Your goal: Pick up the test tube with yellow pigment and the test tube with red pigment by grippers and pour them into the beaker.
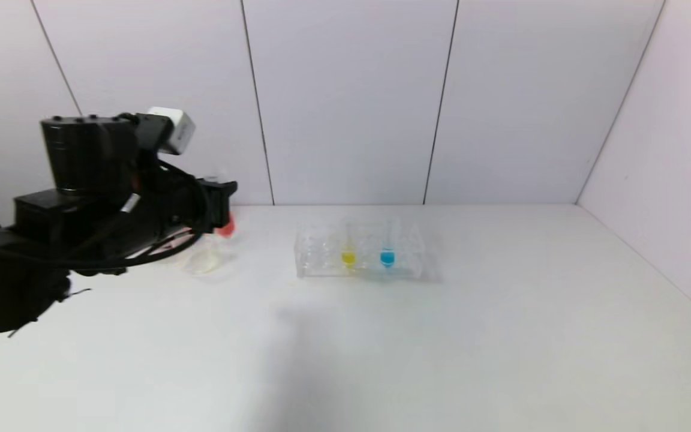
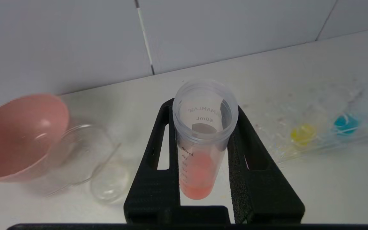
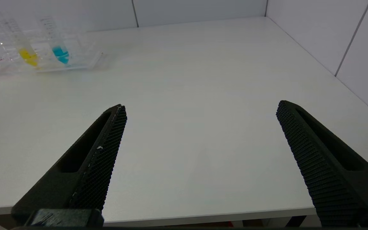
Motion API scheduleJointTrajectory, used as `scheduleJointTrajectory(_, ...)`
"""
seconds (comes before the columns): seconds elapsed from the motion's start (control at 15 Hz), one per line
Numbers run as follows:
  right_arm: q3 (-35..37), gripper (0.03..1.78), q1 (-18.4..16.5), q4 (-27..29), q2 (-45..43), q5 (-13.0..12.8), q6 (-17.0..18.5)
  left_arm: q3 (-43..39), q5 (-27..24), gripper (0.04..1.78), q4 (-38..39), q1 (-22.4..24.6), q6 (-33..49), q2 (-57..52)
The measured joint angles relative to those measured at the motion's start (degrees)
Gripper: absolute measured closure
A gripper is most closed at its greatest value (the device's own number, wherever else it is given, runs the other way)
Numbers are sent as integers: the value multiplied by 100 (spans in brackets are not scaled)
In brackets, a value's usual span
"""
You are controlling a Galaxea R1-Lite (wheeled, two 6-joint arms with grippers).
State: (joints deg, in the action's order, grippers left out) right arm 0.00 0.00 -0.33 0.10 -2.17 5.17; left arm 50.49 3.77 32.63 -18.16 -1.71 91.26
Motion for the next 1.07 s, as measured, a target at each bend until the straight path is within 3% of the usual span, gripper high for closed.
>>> scheduleJointTrajectory(0.27, 0, 10, 0, 2, 0, 0, -2, -127, -1876, 138, -1195, 1846, -739, -783)
scheduleJointTrajectory(0.4, 0, 10, 0, 2, 0, 2, 0, -78, -2634, 138, -1701, 2461, -1325, -846)
scheduleJointTrajectory(0.67, 0, 10, 0, 2, 0, 2, 0, 656, -2987, 138, -2514, 2982, -2258, -385)
scheduleJointTrajectory(1.07, 0, 10, 0, 2, 0, 0, -2, 2363, -3441, 138, -4699, 3246, -3766, 642)
